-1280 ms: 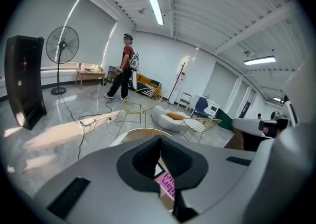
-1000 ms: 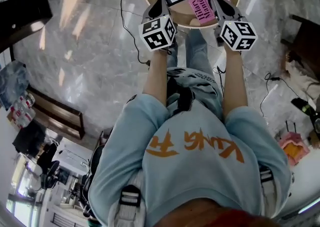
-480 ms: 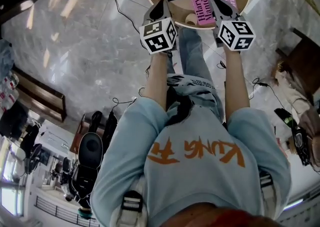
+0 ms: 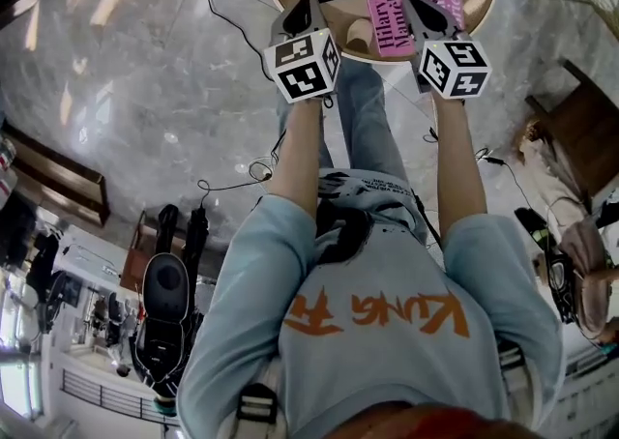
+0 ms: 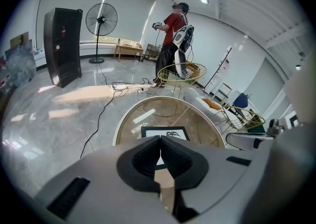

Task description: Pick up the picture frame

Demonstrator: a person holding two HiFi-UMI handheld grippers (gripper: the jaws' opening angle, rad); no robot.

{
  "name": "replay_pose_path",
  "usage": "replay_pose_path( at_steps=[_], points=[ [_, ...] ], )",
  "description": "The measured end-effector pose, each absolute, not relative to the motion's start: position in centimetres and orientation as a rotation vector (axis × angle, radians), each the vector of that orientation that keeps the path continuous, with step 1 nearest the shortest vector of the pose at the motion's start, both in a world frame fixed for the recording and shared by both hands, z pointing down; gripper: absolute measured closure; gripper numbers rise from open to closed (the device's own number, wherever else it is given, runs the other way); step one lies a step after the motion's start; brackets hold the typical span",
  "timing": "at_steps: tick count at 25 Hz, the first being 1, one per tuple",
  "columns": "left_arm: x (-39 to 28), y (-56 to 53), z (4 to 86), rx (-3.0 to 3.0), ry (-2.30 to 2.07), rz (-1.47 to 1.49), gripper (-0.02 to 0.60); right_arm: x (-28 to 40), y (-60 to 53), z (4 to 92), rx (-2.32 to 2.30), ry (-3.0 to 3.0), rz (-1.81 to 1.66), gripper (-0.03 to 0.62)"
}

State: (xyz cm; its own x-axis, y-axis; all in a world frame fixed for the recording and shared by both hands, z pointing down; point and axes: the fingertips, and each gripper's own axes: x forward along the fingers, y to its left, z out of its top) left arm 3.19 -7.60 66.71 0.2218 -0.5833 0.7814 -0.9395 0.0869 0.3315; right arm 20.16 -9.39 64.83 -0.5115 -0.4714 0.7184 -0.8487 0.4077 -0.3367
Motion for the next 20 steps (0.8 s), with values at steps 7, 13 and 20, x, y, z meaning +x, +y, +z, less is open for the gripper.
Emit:
replay_pose_path(
  at_steps=[7, 13, 20],
  points=[
    [3.2, -8.9, 71.4, 1.539, -1.461, 0.494, 0.561, 19.8, -11.6, 70.7, 1.084, -2.078, 0.924, 0.595],
    [2.7, -9.7, 74.7, 1.503, -1.438, 0.484, 0.561, 19.7, -13.8, 74.3, 1.036, -2.024, 0.894, 0.577],
    [2.1, -10.8, 77.9, 1.49, -1.441, 0.494, 0.56, 20.5, -15.3, 78.1, 1.038, -1.956, 0.91, 0.506]
  ],
)
